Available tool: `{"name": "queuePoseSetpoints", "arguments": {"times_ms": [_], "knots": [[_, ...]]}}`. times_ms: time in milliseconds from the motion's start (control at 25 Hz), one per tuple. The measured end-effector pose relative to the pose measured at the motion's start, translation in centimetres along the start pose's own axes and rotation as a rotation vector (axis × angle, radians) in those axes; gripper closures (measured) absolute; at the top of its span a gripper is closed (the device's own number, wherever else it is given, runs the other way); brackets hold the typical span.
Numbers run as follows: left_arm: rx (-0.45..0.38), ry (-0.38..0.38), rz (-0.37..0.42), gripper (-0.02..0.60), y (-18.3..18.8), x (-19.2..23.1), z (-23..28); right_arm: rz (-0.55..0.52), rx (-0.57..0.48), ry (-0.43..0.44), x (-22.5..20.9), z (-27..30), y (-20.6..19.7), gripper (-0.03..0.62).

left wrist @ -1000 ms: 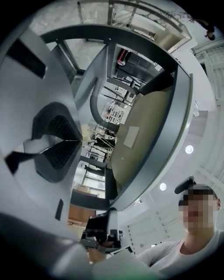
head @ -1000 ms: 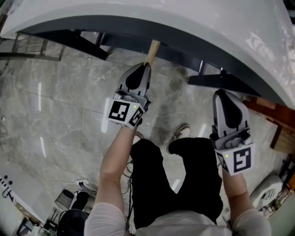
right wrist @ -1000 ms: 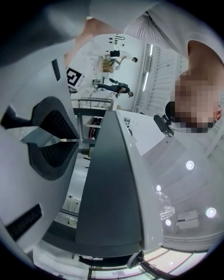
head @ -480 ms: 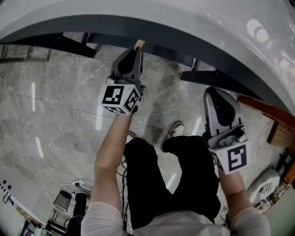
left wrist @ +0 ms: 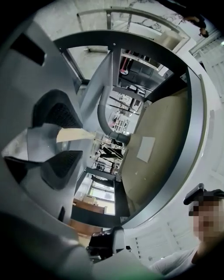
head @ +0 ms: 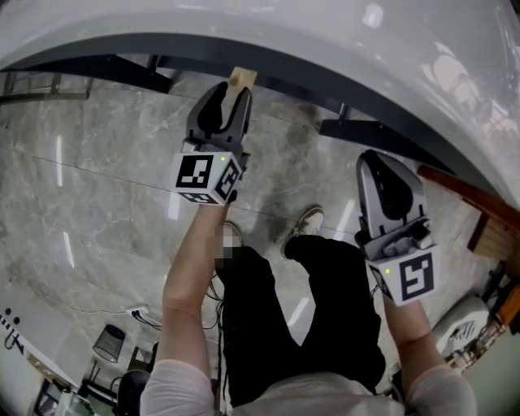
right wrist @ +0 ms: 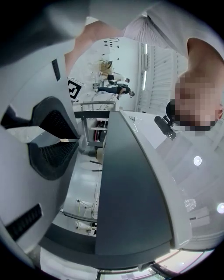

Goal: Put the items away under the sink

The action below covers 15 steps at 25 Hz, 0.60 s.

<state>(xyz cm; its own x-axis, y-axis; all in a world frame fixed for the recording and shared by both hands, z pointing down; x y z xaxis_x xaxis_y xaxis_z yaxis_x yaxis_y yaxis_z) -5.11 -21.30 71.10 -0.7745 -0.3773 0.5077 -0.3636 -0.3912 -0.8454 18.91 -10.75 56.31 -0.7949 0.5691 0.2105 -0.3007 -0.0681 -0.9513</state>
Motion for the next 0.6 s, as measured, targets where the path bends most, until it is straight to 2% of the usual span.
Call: {"name": "queuePoseSetpoints", "arguments": {"times_ms": [80,200,240,600], "knots": [[0.005,0.007,0.011,0.439,0.5,-0.1,-0.9,0.004,0.009,0.004,0.2,0.0,0.4,0.549],[-0.004,0.005,0.021,0.567,1.3,-0.6,-2.7,0.028,0.018,0.004,0.9,-0.2,1.1,0.549],[-0.004,-0.005,0.025,0.578,1.5,-1.0,-3.4,0.037,0.022,0.006,1.3,-0.5,1.5,0.549],[0.020,-0.060,0.081,0.580,6.1,-5.8,-7.4,0.060,0.052,-0.007,3.2,-1.8,6.3,0.549]]}}
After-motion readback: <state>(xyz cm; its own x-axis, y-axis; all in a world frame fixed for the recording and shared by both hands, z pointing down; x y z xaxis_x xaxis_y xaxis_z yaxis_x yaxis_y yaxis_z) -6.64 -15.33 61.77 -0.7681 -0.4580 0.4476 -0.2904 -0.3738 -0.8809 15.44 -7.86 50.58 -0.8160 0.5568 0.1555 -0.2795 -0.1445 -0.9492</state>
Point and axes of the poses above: the fingertips, and each gripper's own axes: z forward along the fingers, x to its left, y out of its top, the point moved 8 cm from there along -z, backward along the fingers, and after that the axes turned 11 degrees about -z, right-handed, at the moved point
